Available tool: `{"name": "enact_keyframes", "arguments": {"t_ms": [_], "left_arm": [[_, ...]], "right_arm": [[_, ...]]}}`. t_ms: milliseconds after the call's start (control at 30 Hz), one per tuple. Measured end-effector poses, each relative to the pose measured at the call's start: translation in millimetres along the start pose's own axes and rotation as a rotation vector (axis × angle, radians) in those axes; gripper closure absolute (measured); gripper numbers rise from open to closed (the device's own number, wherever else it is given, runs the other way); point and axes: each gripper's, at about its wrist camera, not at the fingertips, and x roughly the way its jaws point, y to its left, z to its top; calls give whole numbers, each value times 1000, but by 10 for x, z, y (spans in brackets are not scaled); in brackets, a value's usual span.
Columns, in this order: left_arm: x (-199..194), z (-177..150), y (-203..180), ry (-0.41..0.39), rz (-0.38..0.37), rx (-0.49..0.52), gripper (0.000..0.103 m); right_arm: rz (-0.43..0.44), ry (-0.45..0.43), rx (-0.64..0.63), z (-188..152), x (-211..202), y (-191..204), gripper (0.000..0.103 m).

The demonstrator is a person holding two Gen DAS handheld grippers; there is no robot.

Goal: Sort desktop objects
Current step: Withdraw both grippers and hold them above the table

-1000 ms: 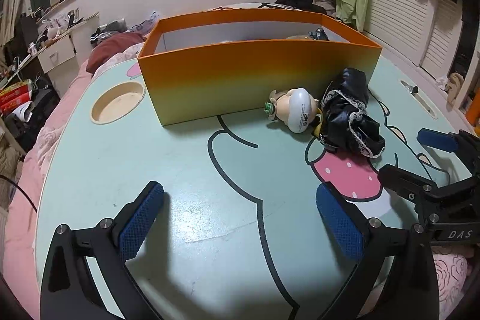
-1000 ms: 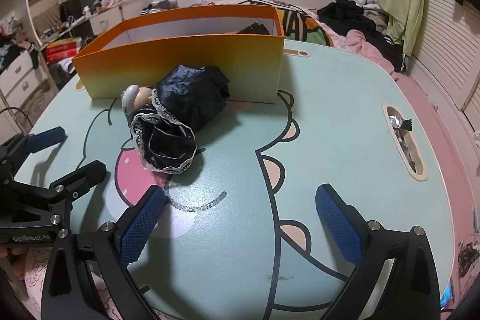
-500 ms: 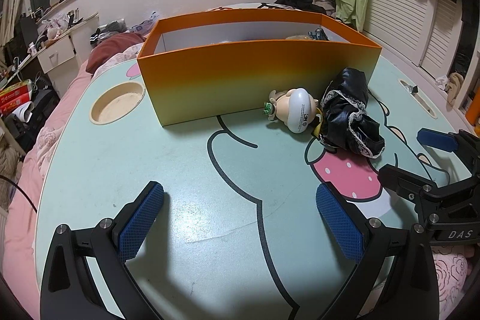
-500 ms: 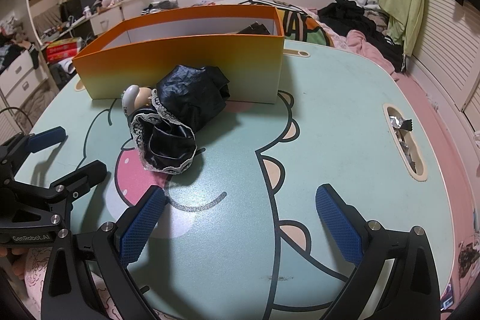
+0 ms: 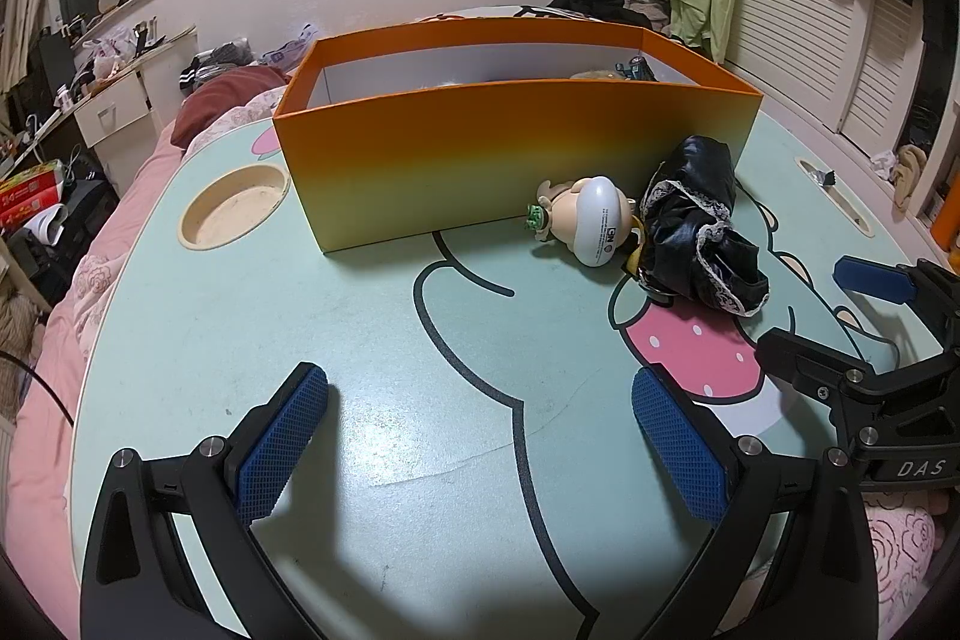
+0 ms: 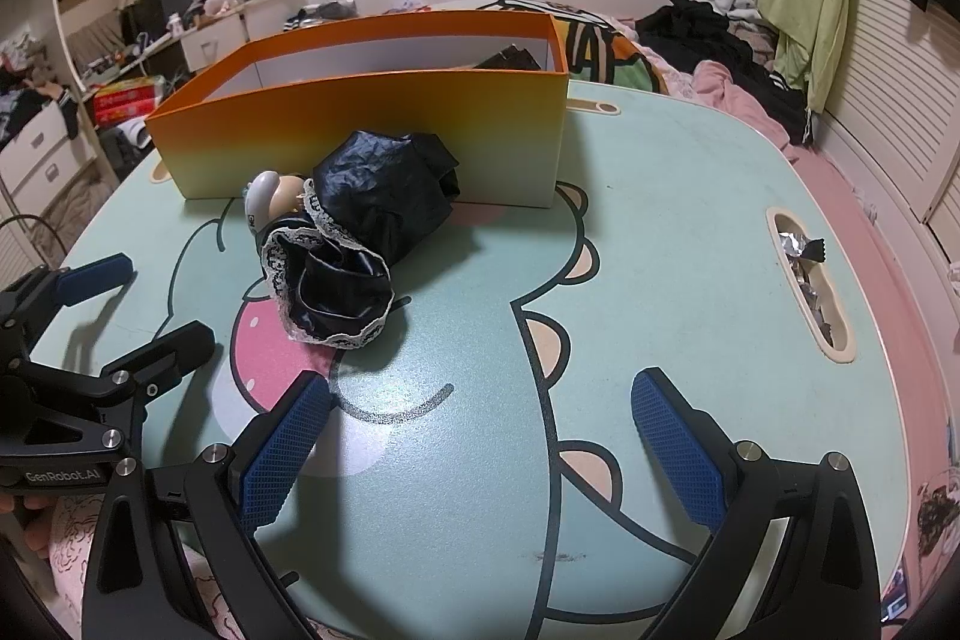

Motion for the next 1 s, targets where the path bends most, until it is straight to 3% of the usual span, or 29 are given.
{"name": "enact_keyframes", "arguments": {"t_ms": [1000], "left_arm": [[-1,8,10,0,-2,0,2]], "right_arm": [[29,-25,35,-33,-26,-6,2]]}}
